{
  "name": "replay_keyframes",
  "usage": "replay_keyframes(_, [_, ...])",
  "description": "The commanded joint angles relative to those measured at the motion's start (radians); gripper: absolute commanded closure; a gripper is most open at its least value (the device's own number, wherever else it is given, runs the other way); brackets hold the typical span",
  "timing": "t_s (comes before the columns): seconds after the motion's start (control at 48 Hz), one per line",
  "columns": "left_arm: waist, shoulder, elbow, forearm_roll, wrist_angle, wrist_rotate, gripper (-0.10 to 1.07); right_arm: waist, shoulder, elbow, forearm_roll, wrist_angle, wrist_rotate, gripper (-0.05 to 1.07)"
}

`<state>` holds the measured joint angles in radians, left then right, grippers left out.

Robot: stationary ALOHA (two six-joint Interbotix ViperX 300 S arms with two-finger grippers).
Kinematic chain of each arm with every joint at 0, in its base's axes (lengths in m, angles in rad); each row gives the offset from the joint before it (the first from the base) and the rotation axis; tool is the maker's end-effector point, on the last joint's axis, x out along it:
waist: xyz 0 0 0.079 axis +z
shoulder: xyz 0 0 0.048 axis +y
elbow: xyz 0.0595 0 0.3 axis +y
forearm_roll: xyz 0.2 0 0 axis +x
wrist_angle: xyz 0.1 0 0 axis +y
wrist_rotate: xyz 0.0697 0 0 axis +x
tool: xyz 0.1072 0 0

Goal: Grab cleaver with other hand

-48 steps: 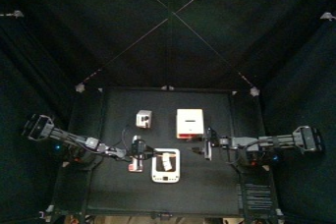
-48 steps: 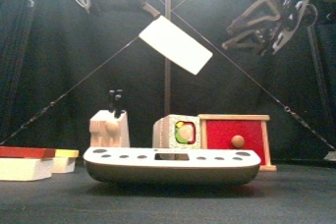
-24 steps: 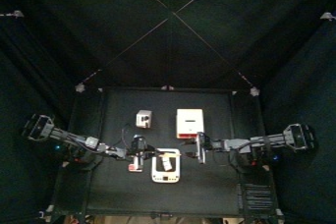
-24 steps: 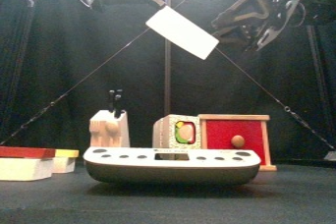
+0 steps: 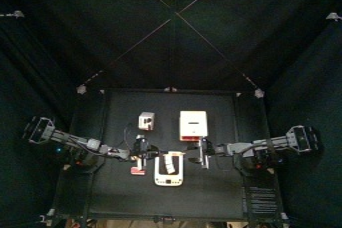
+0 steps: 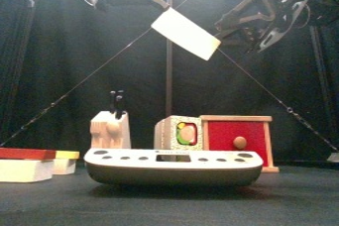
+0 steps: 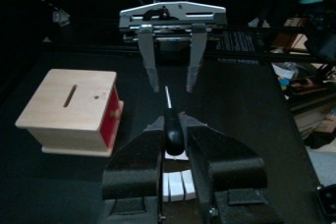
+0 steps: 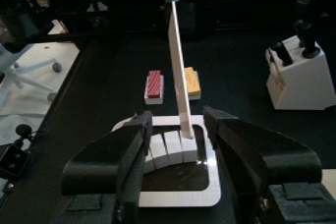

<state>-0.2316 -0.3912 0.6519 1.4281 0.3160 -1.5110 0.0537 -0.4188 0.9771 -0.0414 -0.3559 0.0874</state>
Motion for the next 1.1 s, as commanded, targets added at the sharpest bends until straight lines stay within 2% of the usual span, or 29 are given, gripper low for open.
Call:
replay_keyframes(0.0, [0.002,-0.005,-0.035,0.009,0.002,-0.002,0.48,-0.002,-0.003,-0.028,0.005,-0.009,0.0,0.2])
replay_keyframes(0.417, [-0.006,-0.018,-0.035,0.028,0.0,-0.002,0.48,-0.005,0.038,-0.058,-0.002,-0.011,0.0,0.23])
replay_keyframes(0.896, [-0.006,-0.021,-0.032,0.028,0.002,-0.002,0.48,-0.005,0.061,-0.072,-0.011,-0.009,0.0,0.52])
replay_keyframes(1.083, [-0.006,-0.021,-0.028,0.026,0.0,-0.002,0.48,-0.005,0.061,-0.072,-0.008,-0.009,0.0,0.67])
